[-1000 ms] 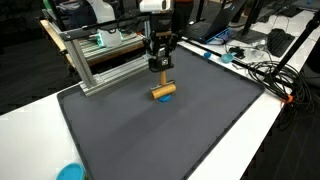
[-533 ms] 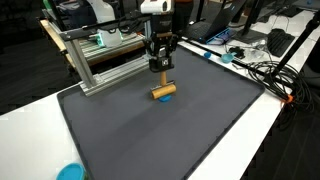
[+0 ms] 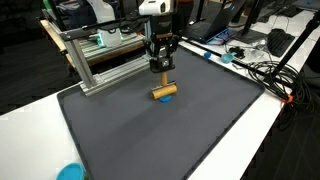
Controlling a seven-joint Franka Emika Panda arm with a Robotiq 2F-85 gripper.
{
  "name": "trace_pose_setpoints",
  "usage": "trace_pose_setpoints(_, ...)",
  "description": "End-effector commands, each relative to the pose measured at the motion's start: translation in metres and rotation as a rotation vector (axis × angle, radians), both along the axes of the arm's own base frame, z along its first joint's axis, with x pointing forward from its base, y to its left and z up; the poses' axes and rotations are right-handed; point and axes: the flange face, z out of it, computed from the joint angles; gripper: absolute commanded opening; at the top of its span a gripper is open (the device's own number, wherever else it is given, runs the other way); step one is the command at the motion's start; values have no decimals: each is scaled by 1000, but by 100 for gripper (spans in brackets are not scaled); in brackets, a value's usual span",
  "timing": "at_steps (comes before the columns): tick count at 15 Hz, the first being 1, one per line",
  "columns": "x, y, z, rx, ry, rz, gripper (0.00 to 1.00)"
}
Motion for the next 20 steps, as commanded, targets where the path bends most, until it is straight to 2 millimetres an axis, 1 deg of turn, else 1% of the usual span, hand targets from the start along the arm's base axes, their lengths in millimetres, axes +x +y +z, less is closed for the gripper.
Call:
trace_pose_setpoints(1,8,4,-30,28,31,-44,22)
trace_pose_setpoints(3,10,1,-33,34,36,-66,22)
trace_pose_setpoints(8,27,-13,-37,44,31,-145,22)
trace_pose_setpoints(11,31,-14,-39,56,44,-175,22)
trace_pose_setpoints(14,38,-19,-39,68,47,-213,22)
trace_pose_setpoints(20,57,-46,-37,97,31,-335,22)
